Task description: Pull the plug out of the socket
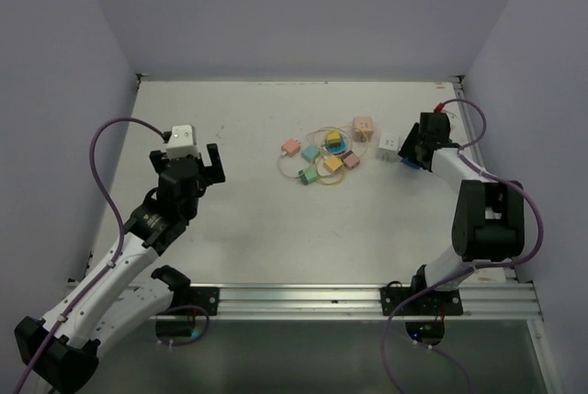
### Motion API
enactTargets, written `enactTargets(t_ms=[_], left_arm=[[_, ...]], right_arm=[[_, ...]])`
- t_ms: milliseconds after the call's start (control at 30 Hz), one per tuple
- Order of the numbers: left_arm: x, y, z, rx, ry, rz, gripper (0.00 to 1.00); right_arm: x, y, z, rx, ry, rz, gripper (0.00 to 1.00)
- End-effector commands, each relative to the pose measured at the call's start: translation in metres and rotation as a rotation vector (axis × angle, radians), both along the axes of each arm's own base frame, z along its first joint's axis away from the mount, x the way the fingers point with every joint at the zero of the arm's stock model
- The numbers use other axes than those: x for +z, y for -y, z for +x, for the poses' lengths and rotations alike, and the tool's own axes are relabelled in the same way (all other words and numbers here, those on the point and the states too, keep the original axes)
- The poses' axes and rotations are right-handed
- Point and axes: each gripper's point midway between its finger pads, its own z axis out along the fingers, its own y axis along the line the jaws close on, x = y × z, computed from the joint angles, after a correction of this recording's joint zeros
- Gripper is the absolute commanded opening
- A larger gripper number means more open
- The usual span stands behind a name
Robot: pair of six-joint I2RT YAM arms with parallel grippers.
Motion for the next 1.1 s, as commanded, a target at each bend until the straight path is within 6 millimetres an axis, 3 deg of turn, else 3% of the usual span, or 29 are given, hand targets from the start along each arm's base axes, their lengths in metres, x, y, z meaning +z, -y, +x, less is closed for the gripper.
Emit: enactTargets(t_ms=[0, 33, 100, 200, 300, 500, 600, 833, 867, 1067], left_arm=[[0.009, -0.007, 0.004, 0.038, 0.034, 0.008, 1.00], [0.009, -0.007, 0.004, 0.040, 0.037, 0.007, 1.00], [0.009, -0.008, 0.004, 0.041, 0.037, 0.006, 1.00], [0.009, -0.008, 0.003, 0.043, 0.041, 0.004, 1.00], [0.009, -0.008, 0.004, 0.041, 0.040, 0.004, 1.00], [0.008, -0.009, 0.003, 0.048, 0.038, 0.006, 1.00], [0.010, -0.010, 0.002, 0.052, 0.044, 0.006, 1.00], [0.013, -0.013, 0.000, 0.059, 0.056, 0.000, 1.00], [0.012, -0.013, -0.001, 0.061, 0.057, -0.001, 1.00], [0.018, -0.017, -0.004, 0.075, 0.075, -0.009, 1.00]], right_arm=[[0.023, -0.003, 0.028, 0.054, 0.089, -0.007, 0.25], [0.024, -0.003, 0.030, 0.060, 0.089, -0.007, 0.37], [0.025, -0.005, 0.031, 0.076, 0.092, -0.007, 0.49], [0.023, -0.001, 0.030, 0.067, 0.078, -0.025, 0.58], [0.027, 0.000, 0.030, 0.068, 0.072, -0.032, 0.74], [0.034, 0.003, 0.023, 0.057, 0.053, -0.043, 0.87], [0.049, 0.004, 0.016, 0.054, 0.068, -0.045, 0.89], [0.124, 0.000, -0.010, 0.057, 0.198, -0.042, 0.99], [0.145, 0.000, -0.017, 0.057, 0.246, -0.046, 0.99], [0.215, 0.005, -0.061, 0.031, 0.358, -0.080, 0.99]])
